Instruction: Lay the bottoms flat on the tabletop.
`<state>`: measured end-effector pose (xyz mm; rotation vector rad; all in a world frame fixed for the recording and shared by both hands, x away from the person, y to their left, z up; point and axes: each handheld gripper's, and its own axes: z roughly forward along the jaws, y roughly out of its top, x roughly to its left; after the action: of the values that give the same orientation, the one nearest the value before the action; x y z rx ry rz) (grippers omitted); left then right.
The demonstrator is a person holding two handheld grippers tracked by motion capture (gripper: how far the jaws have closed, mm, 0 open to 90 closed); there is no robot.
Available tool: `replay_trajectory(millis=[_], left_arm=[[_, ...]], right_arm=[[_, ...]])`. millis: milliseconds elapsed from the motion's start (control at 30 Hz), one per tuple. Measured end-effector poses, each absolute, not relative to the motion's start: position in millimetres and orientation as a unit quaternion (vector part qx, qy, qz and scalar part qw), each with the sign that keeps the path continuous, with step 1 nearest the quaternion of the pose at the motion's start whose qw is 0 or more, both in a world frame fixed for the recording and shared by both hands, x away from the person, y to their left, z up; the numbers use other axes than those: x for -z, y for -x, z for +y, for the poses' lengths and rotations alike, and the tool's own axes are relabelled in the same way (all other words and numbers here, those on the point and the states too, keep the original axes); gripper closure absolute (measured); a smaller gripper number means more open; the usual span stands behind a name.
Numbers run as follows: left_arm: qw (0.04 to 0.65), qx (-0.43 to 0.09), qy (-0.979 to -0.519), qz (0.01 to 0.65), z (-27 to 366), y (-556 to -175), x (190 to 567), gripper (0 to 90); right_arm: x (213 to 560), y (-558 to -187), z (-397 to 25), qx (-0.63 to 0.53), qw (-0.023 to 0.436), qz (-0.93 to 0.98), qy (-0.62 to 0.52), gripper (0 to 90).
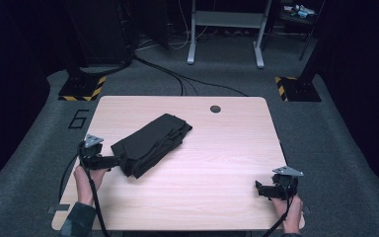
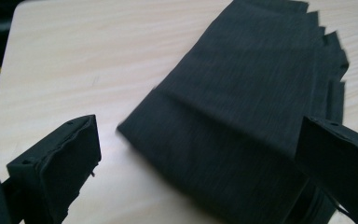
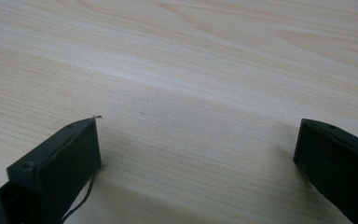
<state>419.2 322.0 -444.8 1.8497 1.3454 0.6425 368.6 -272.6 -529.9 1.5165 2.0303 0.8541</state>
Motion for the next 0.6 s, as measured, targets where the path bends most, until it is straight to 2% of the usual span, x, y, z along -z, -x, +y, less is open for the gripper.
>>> replay_trajectory(millis=[100, 300, 467, 600], left_arm=[[0.364, -0.236, -0.739, 0.515, 300, -443, 446, 0.0], [0.339, -0.197, -0.76, 0.519, 280, -468, 458, 0.0], [0.301, -0.174, -0.779, 0.521, 271, -480, 478, 0.1], [0.299, -0.173, -0.78, 0.521, 268, -481, 491, 0.4]], right_arm=[[530, -369, -272, -0.311, 0.232, 0.738, -0.552, 0.0], [530, -369, -273, -0.311, 0.232, 0.738, -0.552, 0.0], [530, -369, -273, -0.312, 0.232, 0.738, -0.552, 0.0], [530, -369, -273, -0.311, 0.232, 0.738, -0.552, 0.0]])
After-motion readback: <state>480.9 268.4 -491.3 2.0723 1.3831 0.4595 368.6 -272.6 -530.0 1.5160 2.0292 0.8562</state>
